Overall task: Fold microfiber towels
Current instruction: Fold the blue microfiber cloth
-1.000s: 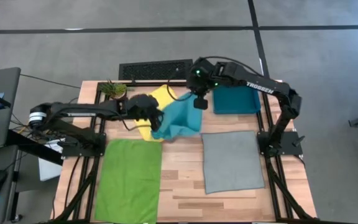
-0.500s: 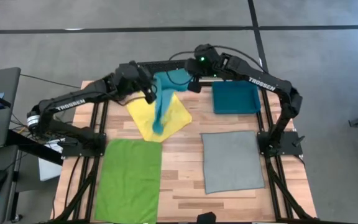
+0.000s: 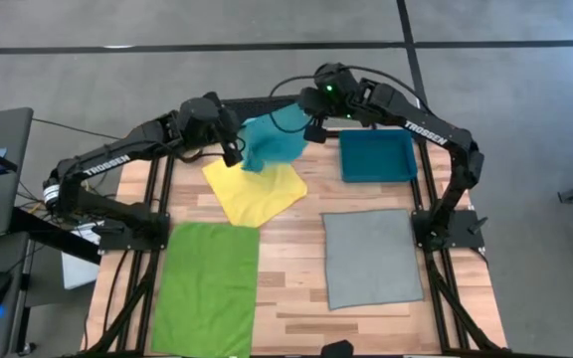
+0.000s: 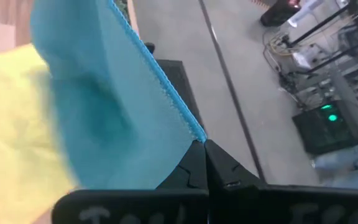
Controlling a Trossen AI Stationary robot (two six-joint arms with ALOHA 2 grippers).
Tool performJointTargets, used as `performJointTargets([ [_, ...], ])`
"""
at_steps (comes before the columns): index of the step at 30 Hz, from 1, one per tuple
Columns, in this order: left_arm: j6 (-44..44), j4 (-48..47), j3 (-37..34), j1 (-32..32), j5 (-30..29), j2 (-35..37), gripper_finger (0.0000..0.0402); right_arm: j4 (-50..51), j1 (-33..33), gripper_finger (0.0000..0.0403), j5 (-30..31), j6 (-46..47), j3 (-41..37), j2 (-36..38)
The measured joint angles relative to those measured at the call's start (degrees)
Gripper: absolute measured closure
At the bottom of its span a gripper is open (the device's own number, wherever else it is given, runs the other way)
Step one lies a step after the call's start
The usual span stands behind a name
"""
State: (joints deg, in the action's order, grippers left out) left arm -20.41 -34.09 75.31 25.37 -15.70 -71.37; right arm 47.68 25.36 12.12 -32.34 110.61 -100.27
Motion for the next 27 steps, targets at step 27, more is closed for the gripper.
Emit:
performJointTargets([
  [27,-6.7,1.7,7.8,-2.3,-6.0,0.0,0.0401,-2.2,-0.4,0.0401,2.9,-2.3,0.0,5.5],
])
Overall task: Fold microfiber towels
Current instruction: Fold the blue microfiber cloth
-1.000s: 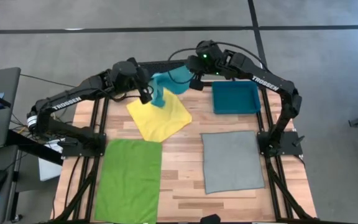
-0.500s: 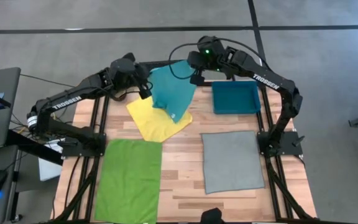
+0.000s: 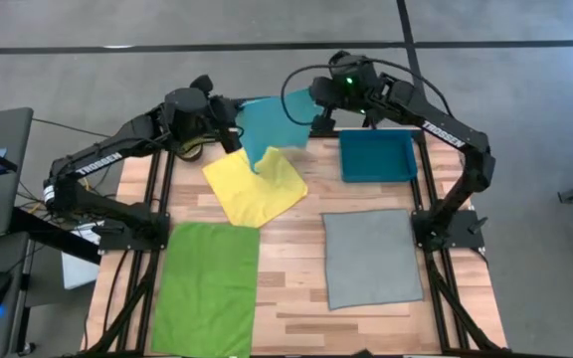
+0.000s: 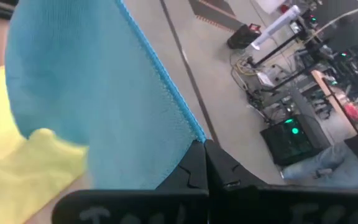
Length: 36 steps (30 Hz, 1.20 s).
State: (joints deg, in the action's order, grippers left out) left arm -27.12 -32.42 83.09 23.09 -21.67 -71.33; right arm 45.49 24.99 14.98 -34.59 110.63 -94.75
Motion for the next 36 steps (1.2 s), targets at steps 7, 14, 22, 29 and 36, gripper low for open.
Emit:
performJointTargets([
  [7,1.9,-9.8,1.6,-6.8,0.3,0.0,0.0401,9.2,-4.6,0.0401,0.0,1.1,0.0,1.1],
  [14,3.8,-9.0,1.6,-6.1,-1.5,-0.2,0.0401,7.6,-3.2,0.0401,-0.1,1.1,0.0,1.1],
  [22,1.3,-8.0,1.6,2.9,1.0,-1.2,0.0401,1.6,1.5,0.0401,-2.8,0.0,0.0,-1.2],
  [29,-6.2,2.0,1.5,9.3,3.3,-3.1,0.0401,-5.3,4.8,0.0401,-2.0,-3.3,-0.1,-3.7],
  [36,-6.4,-0.9,7.1,9.9,5.0,-3.3,0.0401,-7.0,4.4,0.0401,-2.0,-3.4,0.0,-2.8],
])
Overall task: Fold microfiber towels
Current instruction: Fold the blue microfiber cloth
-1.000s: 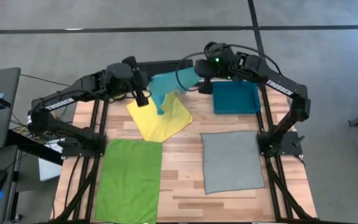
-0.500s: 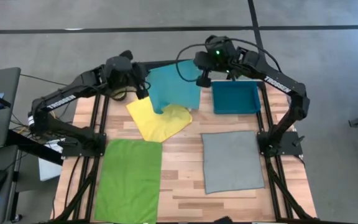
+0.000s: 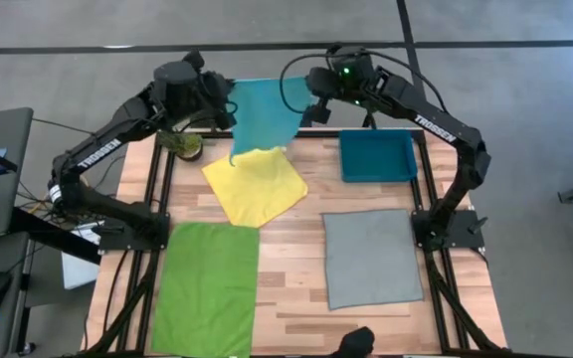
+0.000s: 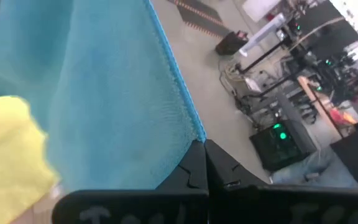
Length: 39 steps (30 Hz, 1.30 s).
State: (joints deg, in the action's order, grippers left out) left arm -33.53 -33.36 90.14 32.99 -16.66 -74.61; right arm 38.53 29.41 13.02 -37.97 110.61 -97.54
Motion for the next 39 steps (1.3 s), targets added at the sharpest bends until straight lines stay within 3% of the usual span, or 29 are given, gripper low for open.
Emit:
performJointTargets([
  [8,7.3,-16.2,0.7,-6.1,2.9,-0.2,0.0401,13.9,-4.0,0.0401,-1.8,2.9,0.0,1.0],
  [13,15.5,-21.4,-1.4,-11.9,4.5,-0.3,0.0401,21.9,-7.0,0.0401,-3.8,6.6,0.0,0.7],
  [23,33.1,-22.9,-6.0,-25.1,7.0,-0.4,0.0401,34.7,-12.5,0.0401,-11.0,16.1,-0.7,0.7],
  [33,53.4,-20.4,-14.6,-38.5,6.5,-0.5,0.0401,34.7,-20.4,0.0401,-14.2,20.6,-11.3,1.0],
  [39,64.7,-12.0,-20.8,-45.5,7.0,-0.6,0.0401,31.0,-23.9,0.0401,-18.2,22.7,-19.0,1.0],
])
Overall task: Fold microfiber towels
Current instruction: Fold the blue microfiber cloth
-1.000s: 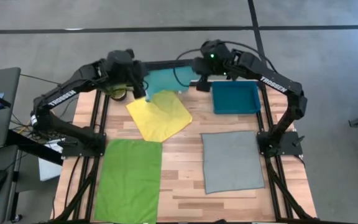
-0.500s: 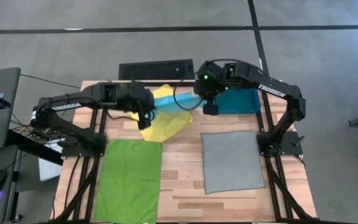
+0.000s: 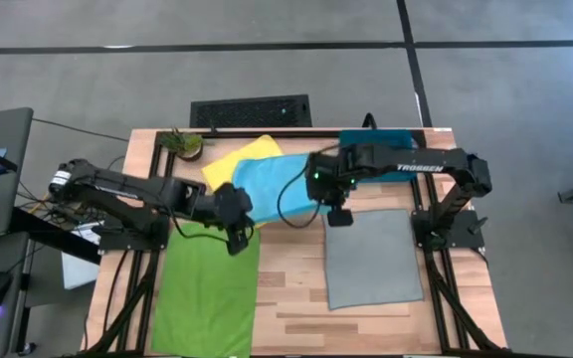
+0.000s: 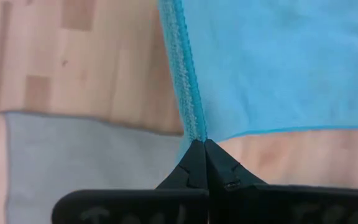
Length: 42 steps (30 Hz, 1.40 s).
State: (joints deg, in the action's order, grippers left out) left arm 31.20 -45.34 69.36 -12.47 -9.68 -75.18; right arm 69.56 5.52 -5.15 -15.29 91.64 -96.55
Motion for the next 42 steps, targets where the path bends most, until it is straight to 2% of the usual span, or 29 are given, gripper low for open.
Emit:
performJointTargets([
  [8,13.2,8.6,-7.0,-5.5,3.0,0.0,0.0401,-0.9,-2.6,0.0401,-2.7,1.4,-5.8,0.9],
  [13,15.7,12.3,-9.9,-6.4,3.8,0.0,0.0401,-2.4,-3.3,0.0400,-3.9,0.6,-8.9,2.0],
  [17,14.9,10.7,-10.1,-5.7,1.2,0.1,0.0401,-3.9,-1.9,0.0400,-3.6,-1.2,-9.5,2.4],
  [27,14.5,-1.3,-10.1,3.3,-2.8,0.4,0.0401,-14.5,5.8,0.0399,1.5,-5.3,-9.6,2.4],
  [31,11.8,-2.3,-10.1,7.8,-3.3,0.4,0.0401,-18.5,8.0,0.0400,3.1,-6.1,-9.6,0.7],
  [42,5.5,-3.9,-10.1,20.7,-5.9,0.3,0.0401,-27.4,14.3,0.0401,7.0,-7.7,-9.4,-9.5],
])
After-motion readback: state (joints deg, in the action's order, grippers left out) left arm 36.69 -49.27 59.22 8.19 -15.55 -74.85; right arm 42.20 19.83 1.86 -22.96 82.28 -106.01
